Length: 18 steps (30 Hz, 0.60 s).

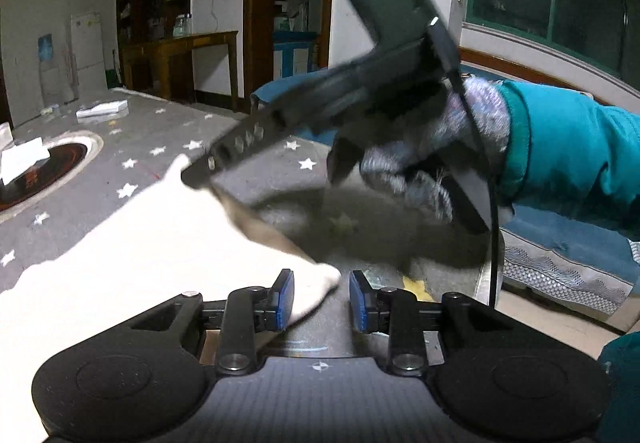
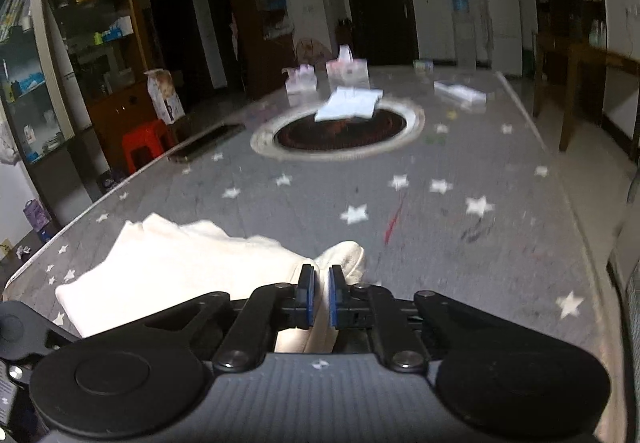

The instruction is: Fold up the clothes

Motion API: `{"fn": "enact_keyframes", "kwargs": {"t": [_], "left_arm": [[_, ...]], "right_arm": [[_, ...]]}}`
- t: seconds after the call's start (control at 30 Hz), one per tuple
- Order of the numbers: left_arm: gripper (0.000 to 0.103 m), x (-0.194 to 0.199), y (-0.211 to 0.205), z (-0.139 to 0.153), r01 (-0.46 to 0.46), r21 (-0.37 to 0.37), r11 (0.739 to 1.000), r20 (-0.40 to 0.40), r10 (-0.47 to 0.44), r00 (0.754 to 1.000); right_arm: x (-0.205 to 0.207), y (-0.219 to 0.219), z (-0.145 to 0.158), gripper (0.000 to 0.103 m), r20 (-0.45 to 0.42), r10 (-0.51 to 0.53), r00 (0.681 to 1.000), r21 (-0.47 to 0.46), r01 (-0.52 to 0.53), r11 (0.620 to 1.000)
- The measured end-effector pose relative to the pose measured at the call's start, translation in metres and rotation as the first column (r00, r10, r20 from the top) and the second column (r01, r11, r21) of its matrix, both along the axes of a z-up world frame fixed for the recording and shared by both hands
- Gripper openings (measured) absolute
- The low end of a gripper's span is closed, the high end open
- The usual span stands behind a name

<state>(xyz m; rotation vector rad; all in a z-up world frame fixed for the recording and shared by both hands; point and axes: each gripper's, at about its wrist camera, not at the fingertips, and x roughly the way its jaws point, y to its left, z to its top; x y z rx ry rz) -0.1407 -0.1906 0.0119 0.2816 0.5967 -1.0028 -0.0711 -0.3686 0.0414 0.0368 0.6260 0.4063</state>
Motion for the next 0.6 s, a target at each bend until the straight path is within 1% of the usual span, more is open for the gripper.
{"fn": "enact_keyframes", "kwargs": {"t": [0.07, 0.17, 0.2, 0.33, 0.4, 0.5, 0.53, 0.6], "left_arm": [[0.033, -0.001, -0.002, -0.004, 0.006, 0.004, 1.0, -0.009, -0.006, 1.0], [0.033, -0.001, -0.002, -0.004, 0.006, -0.003, 1.0, -0.019, -0.006, 1.0], [0.033, -0.001, 0.0, -0.002, -0.001, -0.01, 1.0, -0.021, 0.001, 1.0], [0.033, 0.005, 0.026, 0.012, -0.067, -0.052, 0.996, -0.008, 0.067, 0.998], [0.035, 0.01, 0.044, 0.018, -0.127, -0.063, 0.99, 0.001, 0.127, 0.992], [0.035, 0.023, 0.071, 0.022, -0.235, -0.065, 0.97, 0.009, 0.236, 0.972], [0.035, 0.028, 0.08, 0.022, -0.276, -0.06, 0.959, 0.006, 0.277, 0.961], [0.035, 0.041, 0.098, 0.02, -0.365, -0.045, 0.93, -0.006, 0.365, 0.931]], "right_arm": [[0.002, 0.003, -0.002, 0.006, -0.004, -0.003, 1.0, -0.023, 0.002, 1.0], [0.011, 0.008, -0.018, 0.007, -0.055, -0.006, 0.998, -0.076, 0.001, 0.997], [0.012, 0.008, -0.019, 0.008, -0.06, -0.007, 0.998, -0.081, 0.002, 0.997], [0.004, 0.006, -0.009, 0.009, -0.029, -0.013, 0.999, -0.078, 0.011, 0.997], [-0.004, 0.009, 0.002, 0.011, -0.001, 0.011, 1.0, -0.076, -0.011, 0.997], [-0.013, 0.018, 0.009, 0.011, 0.011, 0.066, 0.998, -0.073, -0.065, 0.995], [-0.015, 0.021, 0.009, 0.011, 0.009, 0.083, 0.997, -0.07, -0.082, 0.994], [-0.018, 0.028, 0.005, 0.011, -0.003, 0.107, 0.994, -0.066, -0.107, 0.992]]}}
